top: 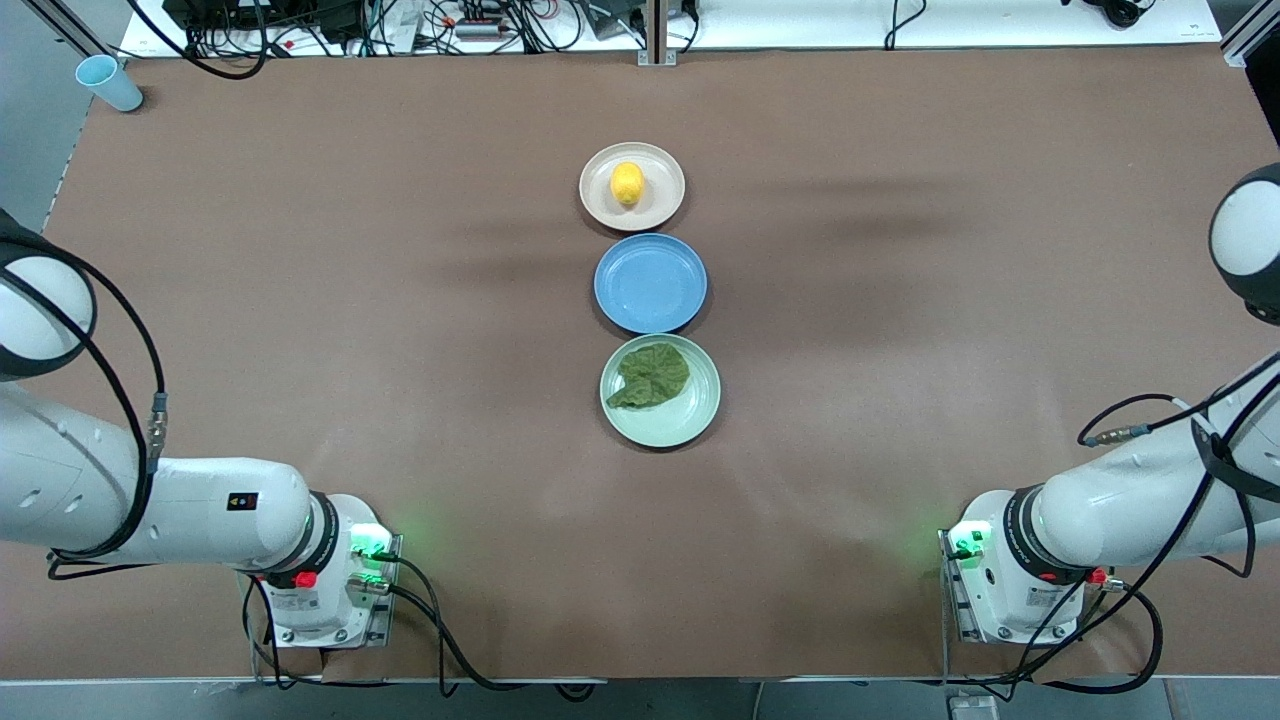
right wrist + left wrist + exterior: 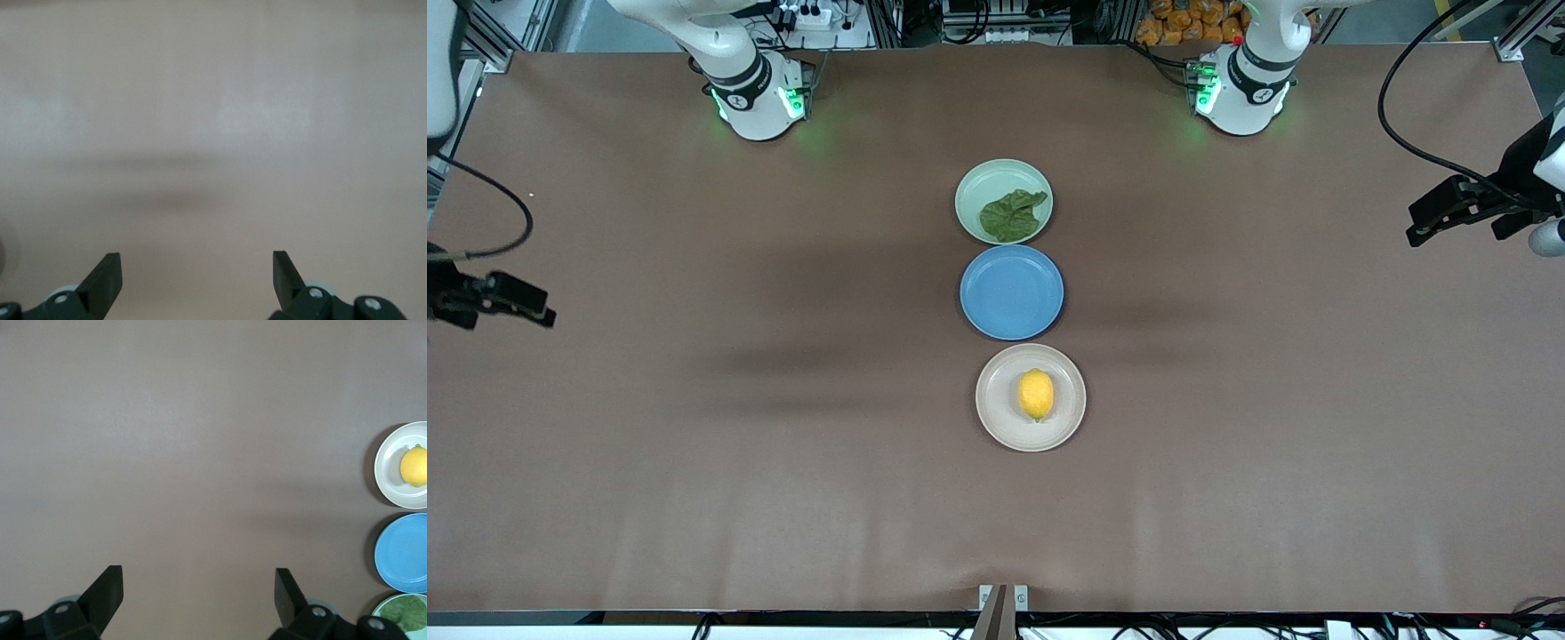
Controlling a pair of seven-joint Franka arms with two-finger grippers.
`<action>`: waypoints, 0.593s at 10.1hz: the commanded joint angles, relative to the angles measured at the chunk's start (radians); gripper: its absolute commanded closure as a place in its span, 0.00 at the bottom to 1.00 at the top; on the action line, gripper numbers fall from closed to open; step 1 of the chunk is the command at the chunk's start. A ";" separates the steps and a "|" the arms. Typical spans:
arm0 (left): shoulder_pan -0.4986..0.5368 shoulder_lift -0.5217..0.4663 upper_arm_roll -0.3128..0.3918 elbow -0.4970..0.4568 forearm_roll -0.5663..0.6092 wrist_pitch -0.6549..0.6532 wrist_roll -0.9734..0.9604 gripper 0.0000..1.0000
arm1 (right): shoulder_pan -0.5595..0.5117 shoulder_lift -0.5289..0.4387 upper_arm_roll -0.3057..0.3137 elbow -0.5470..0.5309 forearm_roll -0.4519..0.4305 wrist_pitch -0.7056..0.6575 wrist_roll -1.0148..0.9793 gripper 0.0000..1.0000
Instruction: Place lemon and lettuce in plates
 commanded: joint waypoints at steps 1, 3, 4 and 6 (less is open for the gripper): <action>0.002 -0.011 -0.001 -0.006 0.019 0.006 0.022 0.00 | -0.012 -0.063 0.014 -0.021 -0.016 -0.051 -0.009 0.00; 0.002 -0.011 -0.001 -0.006 0.017 0.006 0.024 0.00 | -0.027 -0.093 0.026 -0.035 -0.016 -0.063 -0.008 0.00; 0.003 -0.011 0.001 -0.006 0.017 0.006 0.024 0.00 | -0.027 -0.123 0.028 -0.077 -0.016 -0.058 -0.008 0.00; 0.003 -0.010 0.001 -0.006 0.024 0.006 0.025 0.00 | -0.030 -0.154 0.051 -0.122 -0.018 -0.051 -0.006 0.00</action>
